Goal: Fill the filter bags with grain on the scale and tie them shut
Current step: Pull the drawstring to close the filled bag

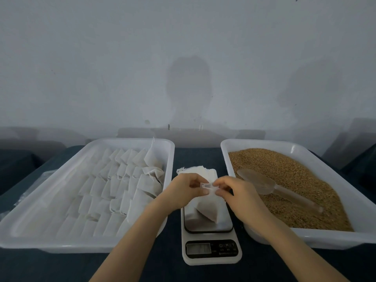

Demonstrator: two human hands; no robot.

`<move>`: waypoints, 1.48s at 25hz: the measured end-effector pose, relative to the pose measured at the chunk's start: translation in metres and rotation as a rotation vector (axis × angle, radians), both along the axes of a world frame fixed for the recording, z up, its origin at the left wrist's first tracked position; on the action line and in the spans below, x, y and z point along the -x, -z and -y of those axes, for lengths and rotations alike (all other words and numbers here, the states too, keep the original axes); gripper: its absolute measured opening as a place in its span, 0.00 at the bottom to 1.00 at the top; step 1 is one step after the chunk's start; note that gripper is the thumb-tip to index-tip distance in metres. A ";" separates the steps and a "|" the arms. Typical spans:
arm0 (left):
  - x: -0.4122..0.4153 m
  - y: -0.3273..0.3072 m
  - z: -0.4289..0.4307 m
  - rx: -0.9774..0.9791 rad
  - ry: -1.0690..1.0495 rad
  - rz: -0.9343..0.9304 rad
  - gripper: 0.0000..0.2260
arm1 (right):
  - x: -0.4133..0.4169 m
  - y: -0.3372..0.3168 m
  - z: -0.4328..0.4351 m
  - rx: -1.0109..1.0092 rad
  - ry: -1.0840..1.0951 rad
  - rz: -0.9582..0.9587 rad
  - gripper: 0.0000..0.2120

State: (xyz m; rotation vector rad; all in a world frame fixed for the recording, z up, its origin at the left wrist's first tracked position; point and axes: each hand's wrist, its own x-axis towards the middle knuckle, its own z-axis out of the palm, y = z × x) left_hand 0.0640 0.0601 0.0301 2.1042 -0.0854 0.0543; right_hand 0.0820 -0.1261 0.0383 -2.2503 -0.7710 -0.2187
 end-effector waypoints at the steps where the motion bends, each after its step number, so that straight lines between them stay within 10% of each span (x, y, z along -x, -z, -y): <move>1: 0.000 0.000 0.000 -0.018 -0.022 0.003 0.08 | -0.001 -0.001 0.001 -0.021 0.002 -0.002 0.07; 13: 0.007 -0.009 -0.001 -0.159 -0.169 0.194 0.10 | -0.007 -0.006 0.004 -0.082 0.026 0.177 0.03; 37: 0.009 0.012 -0.009 -0.293 -0.170 0.151 0.07 | -0.015 0.016 0.011 -0.040 0.057 -0.071 0.10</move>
